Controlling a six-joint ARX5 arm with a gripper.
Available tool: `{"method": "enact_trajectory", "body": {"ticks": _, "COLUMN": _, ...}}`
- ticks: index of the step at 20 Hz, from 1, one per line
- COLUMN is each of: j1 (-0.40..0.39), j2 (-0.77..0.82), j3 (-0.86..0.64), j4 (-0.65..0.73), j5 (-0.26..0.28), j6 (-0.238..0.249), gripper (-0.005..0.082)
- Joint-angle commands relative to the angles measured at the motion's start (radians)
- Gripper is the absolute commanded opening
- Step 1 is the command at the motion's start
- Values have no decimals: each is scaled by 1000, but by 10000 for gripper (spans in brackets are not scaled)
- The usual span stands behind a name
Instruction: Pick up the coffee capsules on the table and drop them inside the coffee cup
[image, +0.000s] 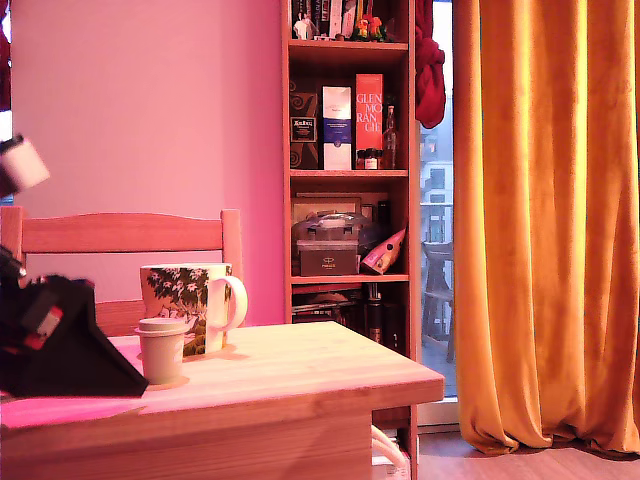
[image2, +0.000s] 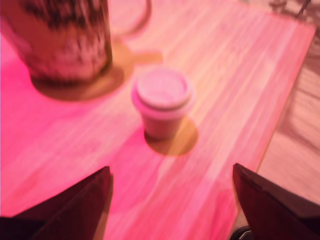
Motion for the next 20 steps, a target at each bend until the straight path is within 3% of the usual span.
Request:
{"method": "enact_trajectory", "body": {"ticks": 1, "j1": -2, "j2": 10, "j3": -17, "j4": 2, "j5": 5, "j6": 5, "gripper": 710}}
{"method": "enact_trajectory", "body": {"ticks": 9, "j1": 2, "j2": 10, "j3": -17, "j4": 61, "j5": 3, "j6": 5, "gripper": 710}}
{"method": "enact_trajectory", "body": {"ticks": 14, "j1": 48, "j2": 27, "j3": -16, "j4": 118, "j5": -10, "j6": 9, "gripper": 710}}
{"method": "enact_trajectory", "body": {"ticks": 20, "j1": 77, "j2": 81, "j3": -10, "j4": 183, "j5": 42, "j6": 24, "gripper": 710}}
